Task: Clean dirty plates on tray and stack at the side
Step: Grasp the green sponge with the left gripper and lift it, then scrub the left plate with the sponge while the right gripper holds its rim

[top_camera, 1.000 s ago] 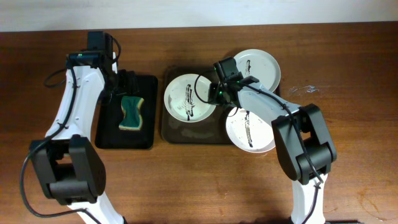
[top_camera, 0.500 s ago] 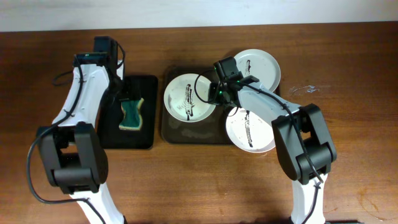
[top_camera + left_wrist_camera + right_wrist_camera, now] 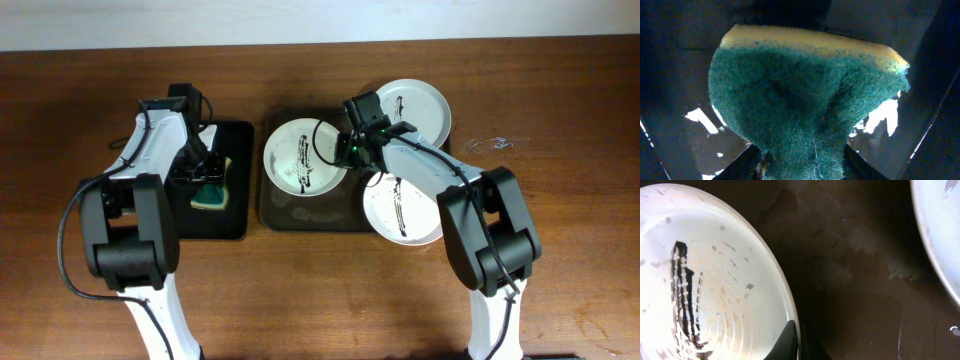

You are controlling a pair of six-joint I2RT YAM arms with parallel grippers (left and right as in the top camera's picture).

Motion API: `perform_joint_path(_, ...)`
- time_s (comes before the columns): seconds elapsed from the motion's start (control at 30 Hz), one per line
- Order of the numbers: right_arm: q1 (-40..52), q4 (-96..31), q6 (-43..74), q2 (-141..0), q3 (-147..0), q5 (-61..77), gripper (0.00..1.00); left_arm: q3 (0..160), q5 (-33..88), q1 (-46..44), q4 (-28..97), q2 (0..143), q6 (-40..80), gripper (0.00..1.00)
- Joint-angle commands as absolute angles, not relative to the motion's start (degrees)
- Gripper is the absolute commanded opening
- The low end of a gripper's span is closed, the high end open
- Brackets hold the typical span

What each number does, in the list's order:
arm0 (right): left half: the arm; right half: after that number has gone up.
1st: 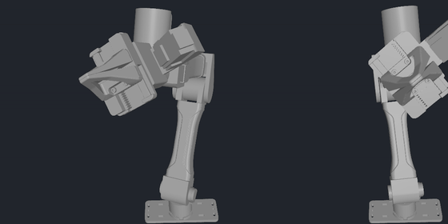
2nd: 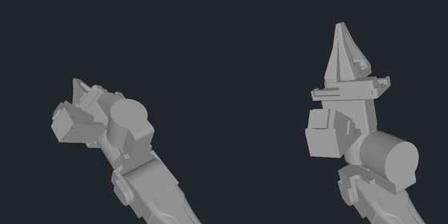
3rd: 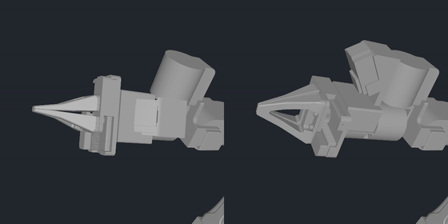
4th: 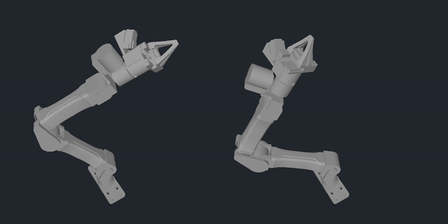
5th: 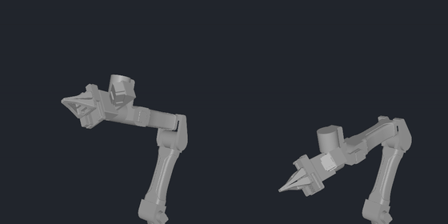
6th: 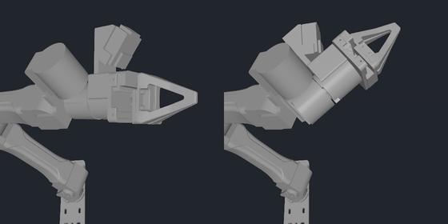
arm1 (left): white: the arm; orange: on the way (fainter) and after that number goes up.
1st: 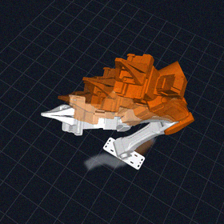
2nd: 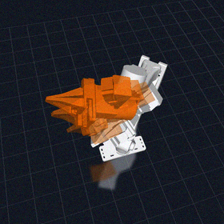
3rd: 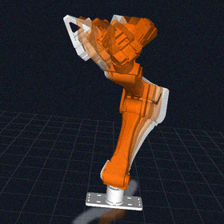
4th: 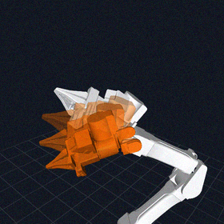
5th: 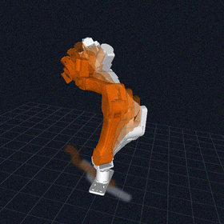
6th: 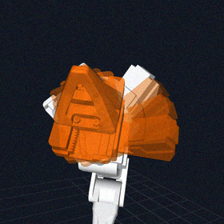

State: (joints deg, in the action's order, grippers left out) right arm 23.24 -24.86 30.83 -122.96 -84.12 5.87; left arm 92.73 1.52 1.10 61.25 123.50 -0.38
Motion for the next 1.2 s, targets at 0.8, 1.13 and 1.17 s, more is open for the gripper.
perform_joint_path(0.8,18.90,-28.29,27.14,-124.77,-84.33,18.87,0.04,118.91,10.33,-21.52,71.26,142.78,9.82,0.00)
perform_joint_path(1.13,15.35,-27.64,26.46,-126.17,-84.33,26.57,0.04,118.93,10.90,-21.96,65.14,142.80,15.92,0.00)
perform_joint_path(1.17,15.35,-27.64,26.46,-126.17,-84.33,26.57,0.04,118.93,3.92,-21.98,61.82,142.80,20.03,0.00)
